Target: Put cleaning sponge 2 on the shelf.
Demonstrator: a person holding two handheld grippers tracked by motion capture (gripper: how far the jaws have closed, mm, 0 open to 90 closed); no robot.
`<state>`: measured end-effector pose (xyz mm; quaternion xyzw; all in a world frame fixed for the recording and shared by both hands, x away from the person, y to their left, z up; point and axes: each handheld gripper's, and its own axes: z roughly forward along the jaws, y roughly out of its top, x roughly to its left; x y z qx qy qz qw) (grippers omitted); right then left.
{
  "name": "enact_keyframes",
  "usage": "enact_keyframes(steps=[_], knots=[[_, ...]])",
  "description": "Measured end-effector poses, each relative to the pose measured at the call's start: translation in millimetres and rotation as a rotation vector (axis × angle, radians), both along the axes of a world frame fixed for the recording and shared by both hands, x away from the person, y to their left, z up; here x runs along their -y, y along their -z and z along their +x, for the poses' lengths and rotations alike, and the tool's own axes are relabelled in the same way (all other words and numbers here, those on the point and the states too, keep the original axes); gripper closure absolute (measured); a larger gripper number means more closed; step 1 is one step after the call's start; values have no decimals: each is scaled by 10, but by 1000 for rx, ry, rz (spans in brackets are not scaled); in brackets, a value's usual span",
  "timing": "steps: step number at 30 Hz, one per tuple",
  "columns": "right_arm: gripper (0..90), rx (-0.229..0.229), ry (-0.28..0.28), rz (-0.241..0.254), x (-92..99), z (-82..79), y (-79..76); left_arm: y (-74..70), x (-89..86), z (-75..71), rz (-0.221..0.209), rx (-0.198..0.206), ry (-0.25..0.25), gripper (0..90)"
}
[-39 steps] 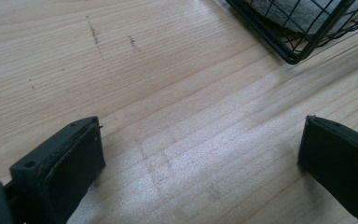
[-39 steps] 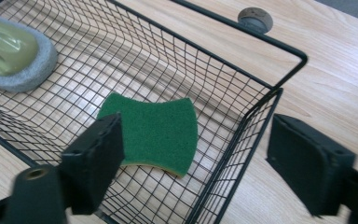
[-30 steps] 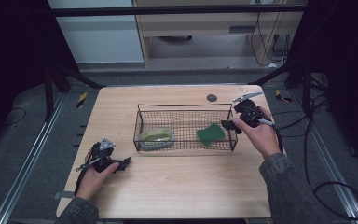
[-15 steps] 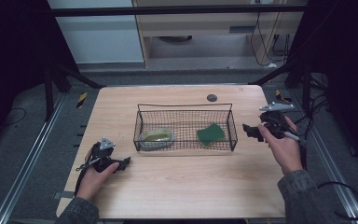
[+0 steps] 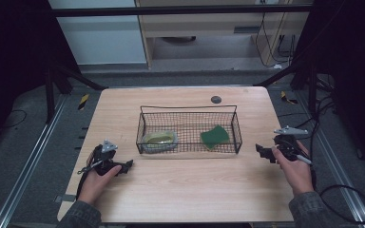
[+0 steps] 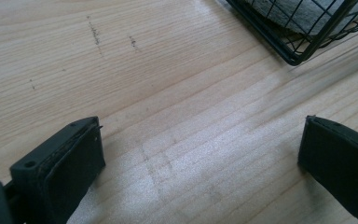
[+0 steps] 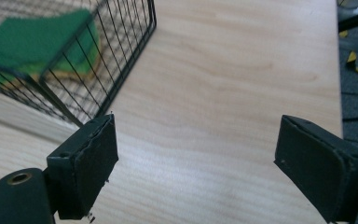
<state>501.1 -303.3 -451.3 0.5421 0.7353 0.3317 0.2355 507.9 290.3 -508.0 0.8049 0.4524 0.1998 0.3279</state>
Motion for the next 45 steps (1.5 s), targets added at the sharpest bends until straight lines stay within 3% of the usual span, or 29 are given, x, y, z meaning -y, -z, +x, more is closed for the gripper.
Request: enact_keyframes(steps=[6, 13, 33, 39, 45], knots=[[128, -47, -8, -5, -33, 27, 215, 0, 0, 2, 0, 0, 1, 0], [125, -74, 34, 0, -31, 132, 391, 0, 0, 2, -1, 0, 0, 0], [106, -57, 86, 33, -42, 252, 540, 0, 0, 3, -1, 0, 0, 0], [60, -36, 99, -15, -126, 260, 582, 2, 3, 4, -4, 1, -2, 0], [44, -18, 99, -17, -146, 241, 604, 2, 3, 4, -5, 1, -3, 0]])
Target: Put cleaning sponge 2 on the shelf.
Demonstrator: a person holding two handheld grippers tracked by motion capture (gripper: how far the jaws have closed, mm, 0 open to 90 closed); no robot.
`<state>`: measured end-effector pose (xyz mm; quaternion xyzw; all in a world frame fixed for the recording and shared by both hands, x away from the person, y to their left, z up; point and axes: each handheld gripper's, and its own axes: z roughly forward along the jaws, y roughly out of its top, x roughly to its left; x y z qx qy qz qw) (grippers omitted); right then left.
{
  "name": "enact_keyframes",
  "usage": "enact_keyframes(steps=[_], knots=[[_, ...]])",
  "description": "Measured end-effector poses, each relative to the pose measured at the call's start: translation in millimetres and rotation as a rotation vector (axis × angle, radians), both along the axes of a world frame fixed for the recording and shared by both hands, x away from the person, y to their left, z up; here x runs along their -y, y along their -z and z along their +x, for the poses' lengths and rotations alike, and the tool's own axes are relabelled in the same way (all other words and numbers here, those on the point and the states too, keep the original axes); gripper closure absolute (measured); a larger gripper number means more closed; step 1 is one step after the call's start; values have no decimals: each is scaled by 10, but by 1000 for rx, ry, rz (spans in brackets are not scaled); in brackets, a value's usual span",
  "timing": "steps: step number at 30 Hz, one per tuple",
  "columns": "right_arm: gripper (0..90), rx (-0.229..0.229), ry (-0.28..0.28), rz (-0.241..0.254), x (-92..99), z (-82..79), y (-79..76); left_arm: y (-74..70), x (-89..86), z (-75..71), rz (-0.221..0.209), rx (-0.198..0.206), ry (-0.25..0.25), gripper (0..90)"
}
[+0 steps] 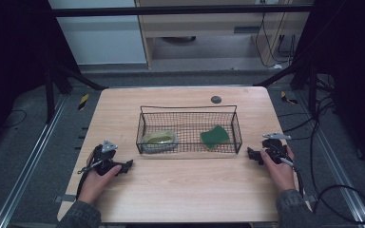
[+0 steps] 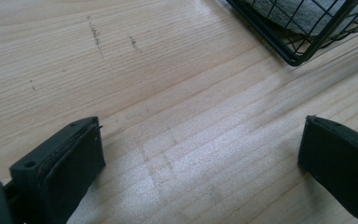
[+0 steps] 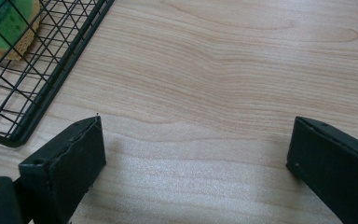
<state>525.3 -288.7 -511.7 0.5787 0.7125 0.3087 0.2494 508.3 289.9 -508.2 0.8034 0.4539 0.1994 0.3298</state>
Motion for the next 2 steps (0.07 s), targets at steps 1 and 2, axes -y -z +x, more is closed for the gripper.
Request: enact_keyframes(steps=[1, 2], knots=[[44, 0, 0, 0, 0, 0, 0, 0, 0, 0, 0, 0, 0, 0], [43, 0, 1, 0, -1, -4, 0, 0, 0, 1, 0, 0, 0, 0]])
